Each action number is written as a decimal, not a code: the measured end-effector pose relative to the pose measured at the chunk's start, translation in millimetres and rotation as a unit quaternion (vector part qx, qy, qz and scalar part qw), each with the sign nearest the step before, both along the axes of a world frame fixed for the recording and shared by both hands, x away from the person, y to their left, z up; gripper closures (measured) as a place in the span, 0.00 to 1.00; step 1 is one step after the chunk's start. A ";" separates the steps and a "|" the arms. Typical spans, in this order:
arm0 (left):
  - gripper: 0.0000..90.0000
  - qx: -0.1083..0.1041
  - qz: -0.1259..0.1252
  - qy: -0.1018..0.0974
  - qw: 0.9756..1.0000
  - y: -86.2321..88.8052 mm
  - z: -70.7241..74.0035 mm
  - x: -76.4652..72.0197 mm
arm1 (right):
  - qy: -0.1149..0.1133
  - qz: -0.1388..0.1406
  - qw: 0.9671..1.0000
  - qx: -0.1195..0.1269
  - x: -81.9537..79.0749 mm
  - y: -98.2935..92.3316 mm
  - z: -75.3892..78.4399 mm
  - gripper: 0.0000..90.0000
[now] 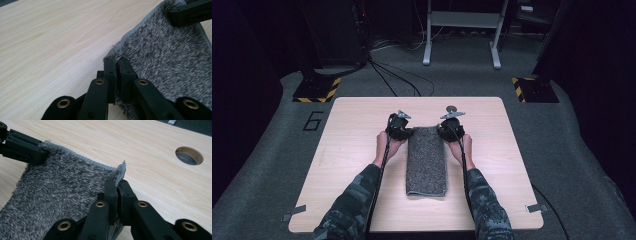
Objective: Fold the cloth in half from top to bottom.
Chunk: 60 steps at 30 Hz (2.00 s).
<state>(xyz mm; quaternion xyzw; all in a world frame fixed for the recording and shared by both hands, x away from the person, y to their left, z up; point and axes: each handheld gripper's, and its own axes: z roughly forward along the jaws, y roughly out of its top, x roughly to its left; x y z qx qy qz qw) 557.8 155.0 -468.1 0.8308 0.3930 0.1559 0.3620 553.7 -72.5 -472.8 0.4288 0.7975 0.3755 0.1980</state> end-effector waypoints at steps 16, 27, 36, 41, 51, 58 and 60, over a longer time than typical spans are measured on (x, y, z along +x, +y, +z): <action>0.96 -0.019 -0.001 -0.039 0.999 8.3 22.4 -4.1 | -0.053 0.011 0.999 0.002 -4.9 1.2 29.9 0.97; 0.96 -0.032 -0.005 -0.071 0.997 9.7 46.7 -9.4 | -0.088 0.011 0.996 0.019 -13.5 -2.0 53.5 0.97; 0.95 -0.041 -0.032 -0.083 0.995 8.6 46.6 -35.5 | -0.113 0.034 0.993 0.010 -43.2 -11.3 54.0 0.97; 0.95 -0.042 -0.046 -0.084 0.994 7.3 43.7 -49.2 | -0.118 0.042 0.992 0.009 -57.7 -15.5 47.2 0.97; 0.95 -0.044 -0.064 -0.078 0.994 5.5 33.8 -69.7 | -0.116 0.060 0.991 0.010 -83.5 -23.9 30.7 0.97; 0.94 -0.038 -0.078 -0.070 0.994 7.1 18.0 -90.5 | -0.118 0.081 0.990 0.001 -104.7 -24.8 19.6 0.96; 0.94 -0.033 -0.084 -0.063 0.994 8.1 12.3 -97.0 | -0.116 0.083 0.990 0.000 -110.5 -24.6 13.9 0.96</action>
